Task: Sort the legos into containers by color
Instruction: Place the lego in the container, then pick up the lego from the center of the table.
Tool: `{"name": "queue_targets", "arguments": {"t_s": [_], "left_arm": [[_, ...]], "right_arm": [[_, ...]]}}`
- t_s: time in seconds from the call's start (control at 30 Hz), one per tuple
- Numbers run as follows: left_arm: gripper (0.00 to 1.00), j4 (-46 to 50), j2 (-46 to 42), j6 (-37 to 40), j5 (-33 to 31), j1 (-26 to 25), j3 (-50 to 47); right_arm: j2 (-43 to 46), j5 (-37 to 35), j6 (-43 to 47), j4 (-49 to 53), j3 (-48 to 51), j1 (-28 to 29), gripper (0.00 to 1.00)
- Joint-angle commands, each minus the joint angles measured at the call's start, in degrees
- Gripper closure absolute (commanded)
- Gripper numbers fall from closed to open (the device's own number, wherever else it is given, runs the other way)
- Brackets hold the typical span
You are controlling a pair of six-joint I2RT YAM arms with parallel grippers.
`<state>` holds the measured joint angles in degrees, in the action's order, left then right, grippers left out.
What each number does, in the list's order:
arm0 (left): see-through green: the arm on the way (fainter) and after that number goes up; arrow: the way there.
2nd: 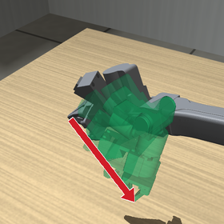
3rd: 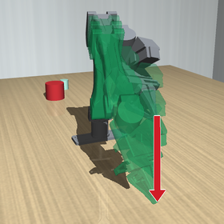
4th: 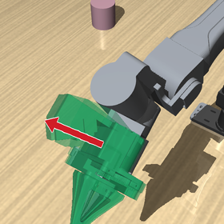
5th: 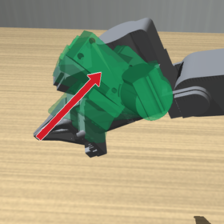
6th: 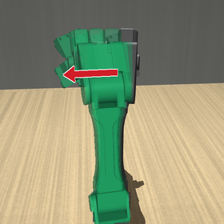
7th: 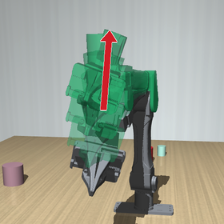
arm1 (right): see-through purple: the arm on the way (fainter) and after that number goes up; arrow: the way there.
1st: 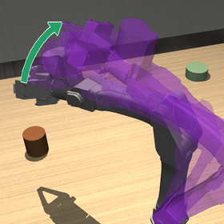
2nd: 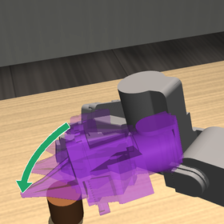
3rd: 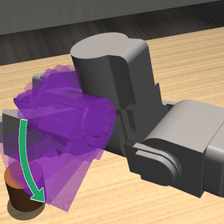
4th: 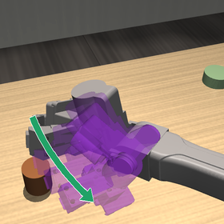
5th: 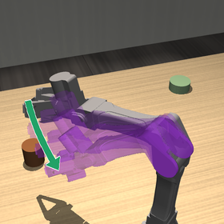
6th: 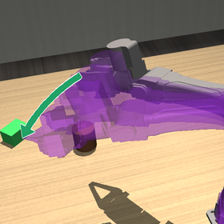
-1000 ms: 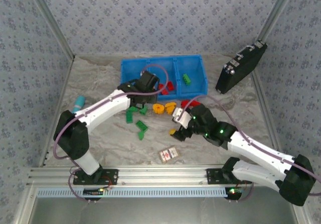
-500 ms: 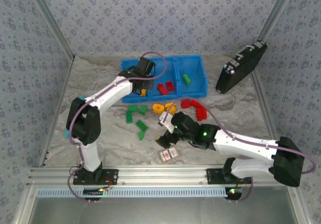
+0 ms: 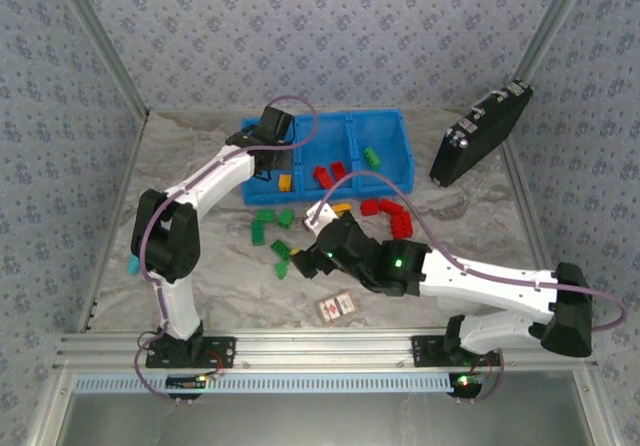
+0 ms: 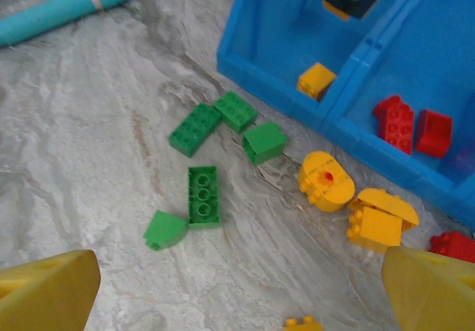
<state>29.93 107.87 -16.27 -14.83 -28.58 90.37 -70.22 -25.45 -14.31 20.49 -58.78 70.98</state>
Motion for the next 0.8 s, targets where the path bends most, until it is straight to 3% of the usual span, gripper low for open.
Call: {"name": "queue_targets", "arguments": {"t_s": [0.0, 0.37, 0.53, 0.77], "left_arm": [[0.73, -0.2, 2.1, 1.2, -0.1, 0.2, 1.5], [0.7, -1.6, 5.7, 0.5, 2.3, 2.6, -0.2], [0.59, 0.1, 7.9, 0.5, 2.5, 3.0, 0.6], [0.42, -0.2, 8.4, 0.2, 2.5, 3.2, 0.4]], "right_arm": [[3.3, -6.7, -1.1, 3.5, -0.9, -0.1, 0.01], [0.1, 3.3, -0.4, 4.4, -2.0, -3.8, 0.01], [-3.8, 5.7, -0.2, 3.1, -2.5, -4.1, 0.01], [-10.5, 12.9, -0.3, 2.6, -4.1, -5.8, 0.17]]}}
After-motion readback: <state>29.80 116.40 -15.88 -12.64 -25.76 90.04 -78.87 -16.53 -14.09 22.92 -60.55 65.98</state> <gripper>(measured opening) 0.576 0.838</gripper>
